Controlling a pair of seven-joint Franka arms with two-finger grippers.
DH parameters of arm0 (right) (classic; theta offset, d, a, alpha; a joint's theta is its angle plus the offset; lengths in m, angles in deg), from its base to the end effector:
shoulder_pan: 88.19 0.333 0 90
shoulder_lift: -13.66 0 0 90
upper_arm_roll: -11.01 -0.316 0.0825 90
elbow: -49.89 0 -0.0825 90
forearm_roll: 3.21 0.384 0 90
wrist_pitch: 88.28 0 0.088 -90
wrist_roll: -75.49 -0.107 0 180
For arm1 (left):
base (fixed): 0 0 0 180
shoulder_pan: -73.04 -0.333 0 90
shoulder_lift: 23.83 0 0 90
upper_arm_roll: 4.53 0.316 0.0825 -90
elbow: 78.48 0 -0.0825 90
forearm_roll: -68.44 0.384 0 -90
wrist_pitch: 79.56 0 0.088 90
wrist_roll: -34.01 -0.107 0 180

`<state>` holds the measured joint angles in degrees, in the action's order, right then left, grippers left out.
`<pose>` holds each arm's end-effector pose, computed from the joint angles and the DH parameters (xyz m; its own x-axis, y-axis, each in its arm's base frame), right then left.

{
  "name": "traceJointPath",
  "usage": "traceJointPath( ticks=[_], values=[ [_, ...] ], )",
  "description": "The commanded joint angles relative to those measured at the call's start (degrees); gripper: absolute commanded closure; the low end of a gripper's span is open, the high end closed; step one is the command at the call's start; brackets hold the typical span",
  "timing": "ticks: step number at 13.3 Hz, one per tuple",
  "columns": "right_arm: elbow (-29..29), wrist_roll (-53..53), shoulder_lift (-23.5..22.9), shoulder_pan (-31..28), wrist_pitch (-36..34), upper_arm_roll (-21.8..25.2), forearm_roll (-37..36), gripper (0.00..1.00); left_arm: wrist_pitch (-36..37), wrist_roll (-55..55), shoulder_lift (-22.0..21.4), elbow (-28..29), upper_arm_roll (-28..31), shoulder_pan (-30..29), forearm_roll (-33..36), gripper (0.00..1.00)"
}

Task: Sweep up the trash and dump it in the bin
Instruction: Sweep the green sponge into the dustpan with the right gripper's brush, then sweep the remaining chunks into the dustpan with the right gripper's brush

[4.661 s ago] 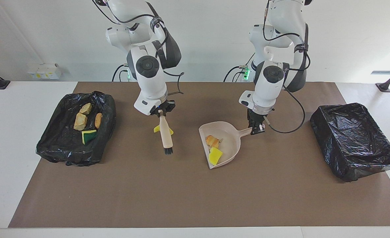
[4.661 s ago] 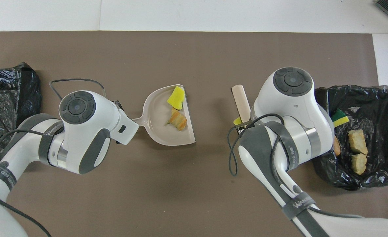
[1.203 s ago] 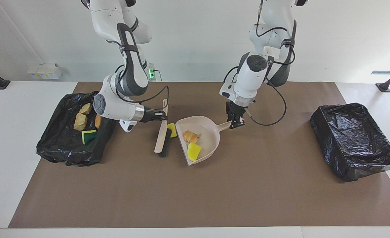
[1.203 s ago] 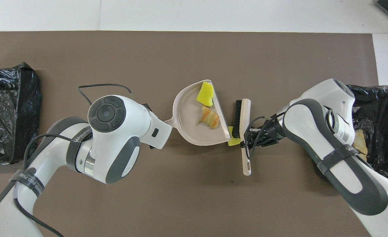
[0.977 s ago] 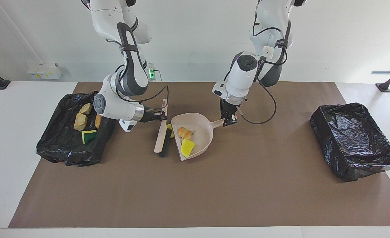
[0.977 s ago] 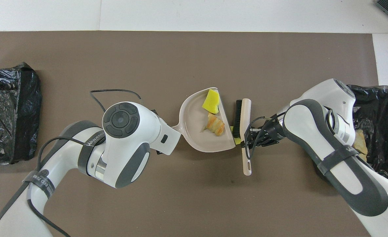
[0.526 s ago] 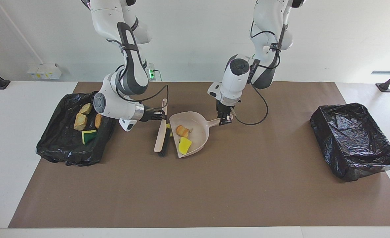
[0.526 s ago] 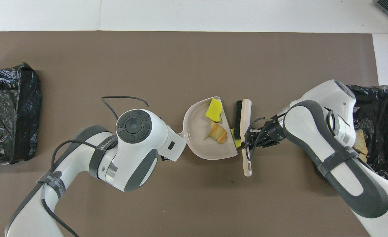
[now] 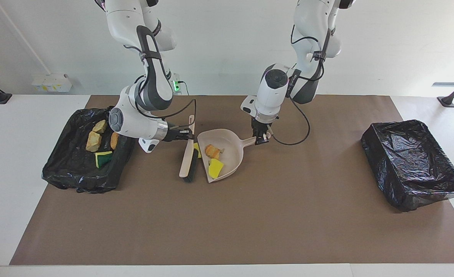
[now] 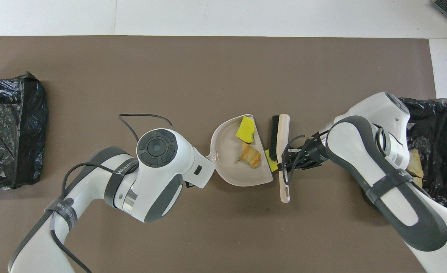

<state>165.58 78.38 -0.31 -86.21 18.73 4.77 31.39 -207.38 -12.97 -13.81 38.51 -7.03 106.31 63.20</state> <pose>0.5417 0.1208 0.3179 0.9146 0.0142 -0.4042 -0.1990 -0.8544 -0.4801 0.4710 -0.3420 0.3590 0.1829 -0.9808 0.0669 -0.9826 -0.1801 0.0463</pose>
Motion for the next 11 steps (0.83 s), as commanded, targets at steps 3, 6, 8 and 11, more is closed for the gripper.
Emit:
traceJointPath(
  ticks=[3, 6, 8, 11],
  values=[
    [0.85, 3.00, 1.84, -1.18, -0.30, -0.09, -0.32, 1.00, 2.12, 3.72, -1.24, 0.97, 0.91, 1.87, 5.74, 1.00],
    [-3.10, 2.82, 2.71, -3.46, -6.26, 0.53, -3.81, 1.00, 4.24, 6.20, -1.68, 0.88, 0.83, 2.84, 9.37, 1.00],
    [-4.07, 3.87, 3.85, -5.57, -9.17, 0.35, -11.44, 1.00, 4.34, 6.20, -1.68, 0.88, 0.91, 2.76, 9.81, 1.00],
    [0.12, 5.72, 6.22, -4.45, -7.09, 0.18, -15.50, 1.00, 5.74, 6.03, -1.76, 0.88, 1.09, 1.88, 12.26, 1.00]
  ],
)
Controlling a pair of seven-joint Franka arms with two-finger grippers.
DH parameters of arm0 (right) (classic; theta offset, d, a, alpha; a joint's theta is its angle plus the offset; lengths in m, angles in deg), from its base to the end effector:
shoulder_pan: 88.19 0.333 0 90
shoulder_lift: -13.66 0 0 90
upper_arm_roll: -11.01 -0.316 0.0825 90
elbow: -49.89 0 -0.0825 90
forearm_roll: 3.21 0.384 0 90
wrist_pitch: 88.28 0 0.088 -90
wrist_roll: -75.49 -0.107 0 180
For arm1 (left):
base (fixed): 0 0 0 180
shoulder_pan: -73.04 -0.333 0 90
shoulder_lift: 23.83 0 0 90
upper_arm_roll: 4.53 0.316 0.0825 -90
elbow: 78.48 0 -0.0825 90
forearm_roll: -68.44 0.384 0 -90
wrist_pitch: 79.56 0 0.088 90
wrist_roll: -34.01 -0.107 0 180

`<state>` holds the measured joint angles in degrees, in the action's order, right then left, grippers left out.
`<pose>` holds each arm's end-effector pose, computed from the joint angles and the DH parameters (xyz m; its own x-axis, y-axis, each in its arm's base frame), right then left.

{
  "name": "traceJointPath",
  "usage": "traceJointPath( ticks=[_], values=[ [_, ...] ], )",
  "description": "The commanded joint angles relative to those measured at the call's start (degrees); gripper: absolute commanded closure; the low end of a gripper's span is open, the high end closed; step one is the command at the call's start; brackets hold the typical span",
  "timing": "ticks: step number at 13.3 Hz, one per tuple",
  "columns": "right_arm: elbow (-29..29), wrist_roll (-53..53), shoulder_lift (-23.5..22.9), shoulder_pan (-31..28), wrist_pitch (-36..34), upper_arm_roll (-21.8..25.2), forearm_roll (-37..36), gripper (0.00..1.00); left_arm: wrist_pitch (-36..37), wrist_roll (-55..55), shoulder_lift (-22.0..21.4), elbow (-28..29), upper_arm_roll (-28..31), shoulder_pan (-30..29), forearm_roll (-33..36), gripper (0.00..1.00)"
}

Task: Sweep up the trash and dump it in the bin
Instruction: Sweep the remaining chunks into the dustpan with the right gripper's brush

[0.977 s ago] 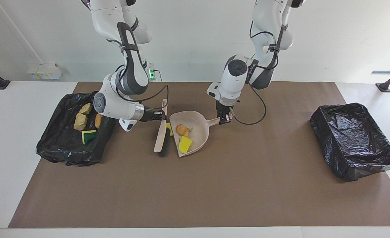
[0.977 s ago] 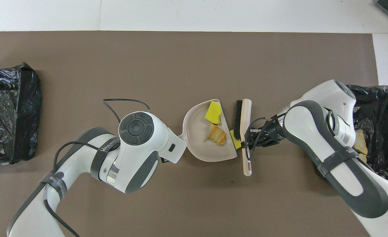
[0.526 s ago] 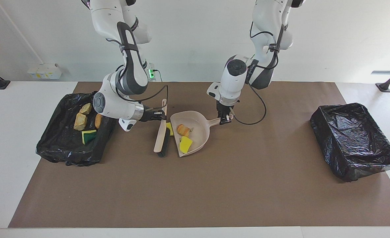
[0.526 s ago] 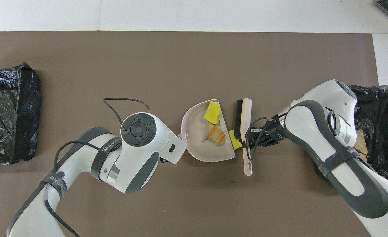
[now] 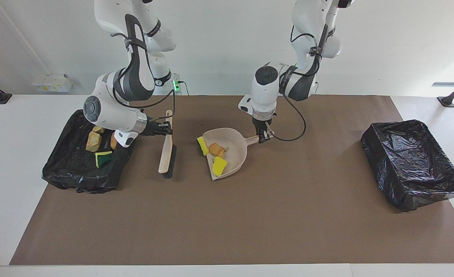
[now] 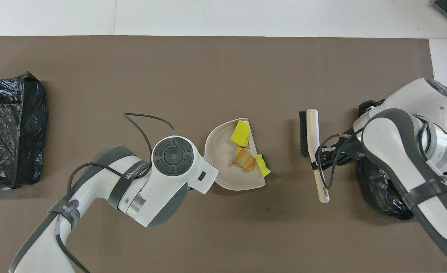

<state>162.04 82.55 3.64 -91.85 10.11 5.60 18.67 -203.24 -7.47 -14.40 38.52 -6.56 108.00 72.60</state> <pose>0.5449 0.0500 0.3685 0.9250 0.0931 -0.3685 -0.0580 -0.9236 -0.3789 0.4604 -0.3427 0.3586 0.1590 -0.9847 -0.0714 -0.9873 -0.1589 -0.0071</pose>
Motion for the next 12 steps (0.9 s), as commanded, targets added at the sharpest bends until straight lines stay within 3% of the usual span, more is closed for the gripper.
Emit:
traceJointPath(
  ticks=[1, 4, 9, 12],
  values=[
    [6.12, 0.68, 3.50, 4.68, 5.11, -0.65, -6.55, 1.00, 2.30, 0.44, -1.17, 0.95, 0.79, -0.33, 3.39, 1.00],
    [9.22, -2.92, 4.30, 10.23, 7.08, -0.74, -8.61, 1.00, 2.05, 0.09, -2.13, 3.14, 0.70, -2.09, 5.77, 1.00],
    [10.45, -8.37, 1.32, 17.54, 13.41, -0.91, -7.21, 1.00, -7.53, -2.19, -4.33, 9.47, 0.53, -2.80, 5.77, 1.00],
    [9.40, -11.79, 1.32, 21.22, 13.76, -1.00, 5.42, 1.00, -10.08, -2.73, -4.33, 9.83, 0.53, -2.54, 5.69, 1.00]
  ],
)
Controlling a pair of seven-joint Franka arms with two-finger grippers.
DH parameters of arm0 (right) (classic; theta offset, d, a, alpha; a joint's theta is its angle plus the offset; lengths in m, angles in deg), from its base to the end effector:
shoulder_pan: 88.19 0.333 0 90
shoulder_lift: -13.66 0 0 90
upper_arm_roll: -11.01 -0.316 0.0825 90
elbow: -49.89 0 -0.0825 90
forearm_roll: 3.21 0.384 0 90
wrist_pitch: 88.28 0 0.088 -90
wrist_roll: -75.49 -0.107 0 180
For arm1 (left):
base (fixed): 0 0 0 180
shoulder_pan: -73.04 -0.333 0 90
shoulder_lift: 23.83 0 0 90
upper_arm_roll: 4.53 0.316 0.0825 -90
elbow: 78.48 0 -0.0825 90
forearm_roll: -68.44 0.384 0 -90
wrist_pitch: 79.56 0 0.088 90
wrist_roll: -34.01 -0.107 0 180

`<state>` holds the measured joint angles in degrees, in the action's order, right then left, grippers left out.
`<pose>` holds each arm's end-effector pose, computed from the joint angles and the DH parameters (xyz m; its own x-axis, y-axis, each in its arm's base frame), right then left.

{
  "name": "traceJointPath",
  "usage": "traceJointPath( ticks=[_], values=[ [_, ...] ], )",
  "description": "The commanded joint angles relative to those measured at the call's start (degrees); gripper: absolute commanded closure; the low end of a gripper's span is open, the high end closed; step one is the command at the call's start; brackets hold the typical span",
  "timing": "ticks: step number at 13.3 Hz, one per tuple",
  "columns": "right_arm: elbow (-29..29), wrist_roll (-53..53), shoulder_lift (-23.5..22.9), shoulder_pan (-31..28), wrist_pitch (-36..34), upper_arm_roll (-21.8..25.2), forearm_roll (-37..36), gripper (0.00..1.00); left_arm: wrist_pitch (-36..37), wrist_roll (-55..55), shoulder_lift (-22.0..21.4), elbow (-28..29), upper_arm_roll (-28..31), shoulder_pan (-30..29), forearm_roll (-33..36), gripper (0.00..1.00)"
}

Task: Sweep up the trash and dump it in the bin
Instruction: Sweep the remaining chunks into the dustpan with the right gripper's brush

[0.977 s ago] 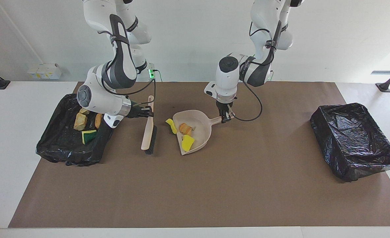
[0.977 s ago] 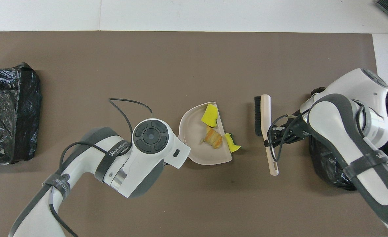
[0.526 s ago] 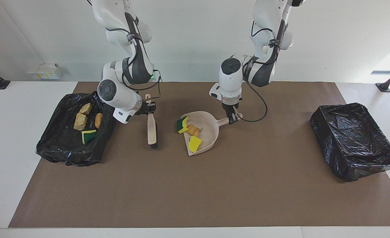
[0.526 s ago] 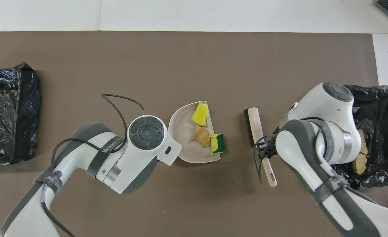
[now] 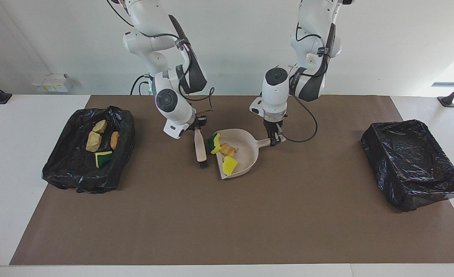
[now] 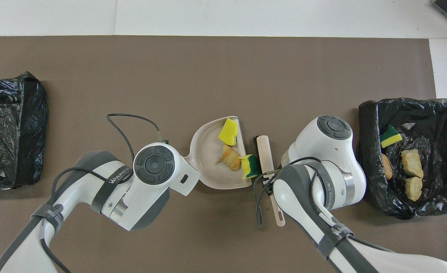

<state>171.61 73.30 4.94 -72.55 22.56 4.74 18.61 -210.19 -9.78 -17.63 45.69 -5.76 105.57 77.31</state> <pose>0.4782 0.2193 0.3209 0.9103 0.1908 -0.3673 0.0853 -0.9548 -0.2846 0.4600 -0.3029 0.3460 0.1194 -0.9896 -0.0805 -0.9902 -0.1128 -0.0824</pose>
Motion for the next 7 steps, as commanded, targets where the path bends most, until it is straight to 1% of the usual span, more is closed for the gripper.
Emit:
traceJointPath(
  ticks=[1, 4, 7],
  values=[
    [-1.91, -4.04, 0.02, 2.03, 1.13, -0.15, 6.56, 1.00, -3.22, -0.42, -1.10, 2.66, -0.26, -0.10, 0.98, 1.00],
    [-6.75, -6.51, 0.64, 1.94, -2.81, -0.15, 6.75, 1.00, -3.22, -1.04, -1.01, 2.57, -0.26, -0.63, 0.98, 1.00],
    [-6.76, -6.95, 0.73, 1.94, -2.91, -0.06, 5.87, 1.00, -2.69, -3.31, -0.49, 2.05, -0.26, -2.55, 0.46, 1.00]
  ],
)
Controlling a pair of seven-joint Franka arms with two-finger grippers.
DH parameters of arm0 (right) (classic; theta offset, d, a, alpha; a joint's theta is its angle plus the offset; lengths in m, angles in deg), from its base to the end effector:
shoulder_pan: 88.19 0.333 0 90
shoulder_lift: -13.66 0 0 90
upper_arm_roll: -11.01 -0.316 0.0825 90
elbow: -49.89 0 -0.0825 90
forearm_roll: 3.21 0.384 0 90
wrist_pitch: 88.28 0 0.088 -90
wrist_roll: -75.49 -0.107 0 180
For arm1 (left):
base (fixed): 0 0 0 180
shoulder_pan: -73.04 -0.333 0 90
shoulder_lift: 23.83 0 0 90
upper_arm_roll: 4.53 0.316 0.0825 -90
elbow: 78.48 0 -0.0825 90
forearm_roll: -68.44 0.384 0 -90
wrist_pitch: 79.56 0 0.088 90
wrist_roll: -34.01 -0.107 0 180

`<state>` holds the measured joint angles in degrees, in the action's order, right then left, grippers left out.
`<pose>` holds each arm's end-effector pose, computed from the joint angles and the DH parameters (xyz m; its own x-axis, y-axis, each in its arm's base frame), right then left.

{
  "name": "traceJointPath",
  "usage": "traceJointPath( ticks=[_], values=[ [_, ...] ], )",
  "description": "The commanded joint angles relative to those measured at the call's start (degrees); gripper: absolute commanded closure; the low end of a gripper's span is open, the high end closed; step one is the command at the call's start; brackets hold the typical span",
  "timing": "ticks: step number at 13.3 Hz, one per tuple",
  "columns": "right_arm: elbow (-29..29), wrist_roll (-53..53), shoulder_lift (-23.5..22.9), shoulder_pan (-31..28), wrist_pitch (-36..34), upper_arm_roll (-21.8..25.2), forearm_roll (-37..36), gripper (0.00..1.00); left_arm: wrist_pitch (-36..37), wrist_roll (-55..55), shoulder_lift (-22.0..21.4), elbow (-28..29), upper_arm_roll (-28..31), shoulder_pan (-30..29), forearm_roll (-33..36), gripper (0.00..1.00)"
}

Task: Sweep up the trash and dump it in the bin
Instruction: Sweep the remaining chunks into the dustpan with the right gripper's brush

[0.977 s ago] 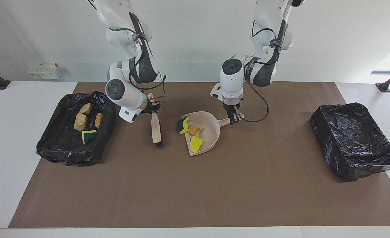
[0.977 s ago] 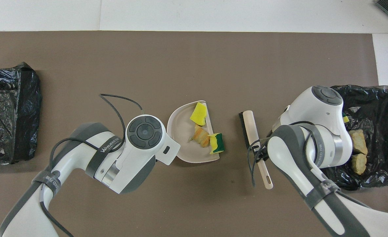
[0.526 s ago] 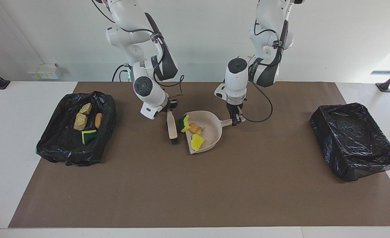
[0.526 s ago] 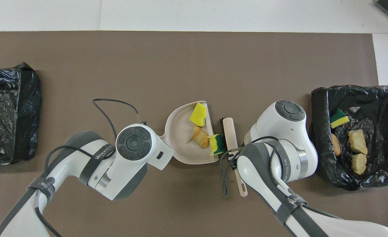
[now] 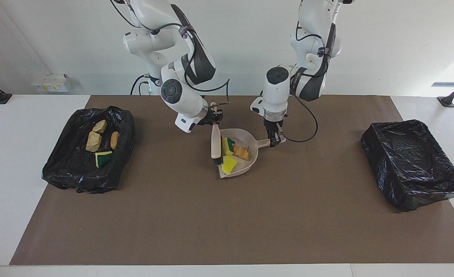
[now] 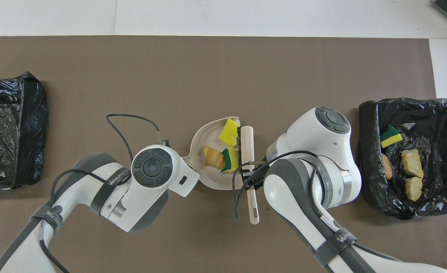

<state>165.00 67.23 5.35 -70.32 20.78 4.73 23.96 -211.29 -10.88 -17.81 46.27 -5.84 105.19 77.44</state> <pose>0.4947 0.2566 0.3733 0.9348 0.1220 -0.3335 -0.0031 -0.9363 -0.3511 0.4606 -0.3003 0.3450 0.1027 -0.9919 -0.0743 -0.9913 -0.0959 -0.0899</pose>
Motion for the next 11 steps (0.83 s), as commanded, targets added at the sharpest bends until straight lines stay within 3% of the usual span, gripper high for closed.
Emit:
traceJointPath(
  ticks=[1, 4, 8, 11],
  values=[
    [0.02, -0.53, 0.66, -0.29, -1.31, 0.13, -0.17, 1.00, -1.42, -3.17, -0.32, 1.47, -0.19, -2.71, -0.12, 1.00],
    [-1.29, -0.35, 1.36, -0.55, -4.63, 0.13, -6.32, 1.00, -1.50, -5.63, -0.14, 1.29, -0.19, -4.29, -3.53, 1.00],
    [-5.59, -1.06, 3.20, -1.69, -15.60, 0.66, -14.92, 1.00, -0.98, -9.07, -0.23, 0.77, -0.19, -6.74, -5.75, 1.00],
    [-7.61, -0.36, 5.14, -8.09, -22.38, 0.66, -17.58, 1.00, 6.55, -12.23, -0.32, -5.54, -0.19, -9.56, -6.36, 1.00]
  ],
)
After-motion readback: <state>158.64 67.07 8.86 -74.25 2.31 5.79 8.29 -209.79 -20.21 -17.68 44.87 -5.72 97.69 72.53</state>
